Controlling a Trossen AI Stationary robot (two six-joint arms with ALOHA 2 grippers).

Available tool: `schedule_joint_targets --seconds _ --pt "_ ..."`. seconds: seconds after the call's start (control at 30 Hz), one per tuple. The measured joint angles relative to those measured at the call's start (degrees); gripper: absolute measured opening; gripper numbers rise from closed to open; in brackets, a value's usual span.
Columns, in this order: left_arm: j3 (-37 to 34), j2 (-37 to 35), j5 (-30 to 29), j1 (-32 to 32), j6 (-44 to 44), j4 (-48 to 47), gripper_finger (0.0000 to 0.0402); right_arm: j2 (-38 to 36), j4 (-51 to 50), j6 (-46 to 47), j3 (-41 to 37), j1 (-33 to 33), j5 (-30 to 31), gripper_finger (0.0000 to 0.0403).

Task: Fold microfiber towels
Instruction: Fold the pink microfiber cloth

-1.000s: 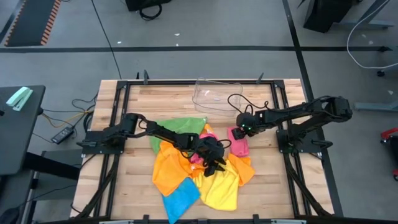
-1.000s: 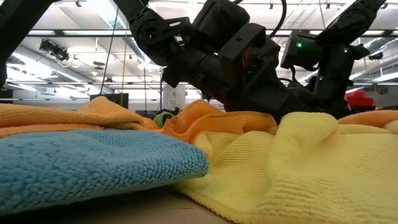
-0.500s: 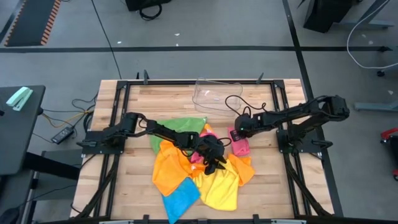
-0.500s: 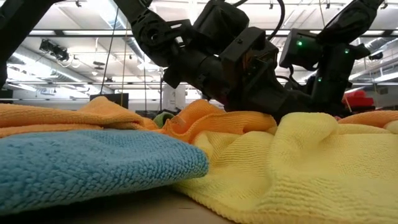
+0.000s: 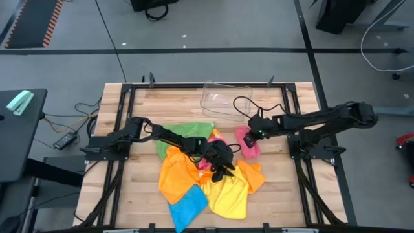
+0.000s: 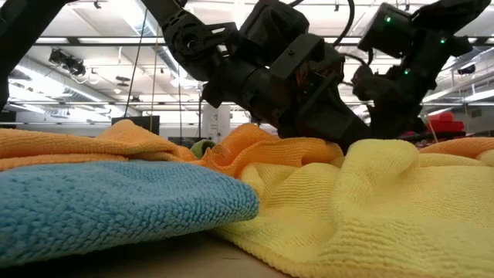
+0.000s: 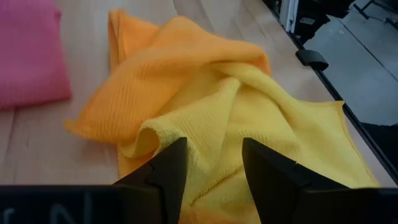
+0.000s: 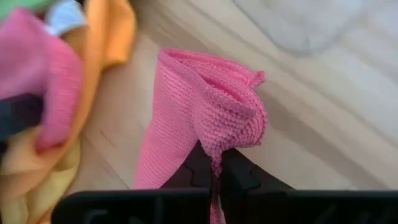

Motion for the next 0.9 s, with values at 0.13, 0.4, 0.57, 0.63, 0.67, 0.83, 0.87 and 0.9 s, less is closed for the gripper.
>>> schedule_joint_targets --seconds 0.13,0.4,0.57,0.63,0.67,0.83,0.87,0.9 --pt "0.0 -0.02 0.1 0.32 -0.47 -1.21 0.0153 -0.77 0.3 -3.02 -0.15 2.19 1.8 0.0011" --pt "0.01 -2.29 0.83 3.5 -0.99 -5.44 0.0136 -1.96 -0.03 -3.46 -3.33 10.2 11.9 0.0011" --pt "-0.02 -2.91 0.87 5.81 -4.41 -2.71 0.0135 -5.0 -0.33 -5.45 -3.37 14.66 15.86 0.0011" --pt "-0.02 -2.91 0.87 6.47 -6.45 -0.26 0.0142 -6.1 -0.48 -5.82 -3.37 15.9 16.16 0.0011" --pt "-0.02 -2.91 0.87 6.79 -7.01 1.19 0.0146 -6.61 -0.81 -5.78 -3.37 16.41 16.22 0.0011" --pt "-0.01 -2.92 0.88 7.79 -8.43 6.21 0.018 -9.4 -1.26 -5.21 -3.32 19.77 16.52 0.0011" --pt "-0.01 -2.91 0.9 7.96 -9.02 7.33 0.0188 -10.01 -1.59 -5.21 -3.11 20.32 16.8 0.0011" --pt "0.0 -2.91 0.9 8.1 -9.55 8.29 0.0198 -10.76 -1.81 -5.21 -2.89 20.85 16.93 0.0011"
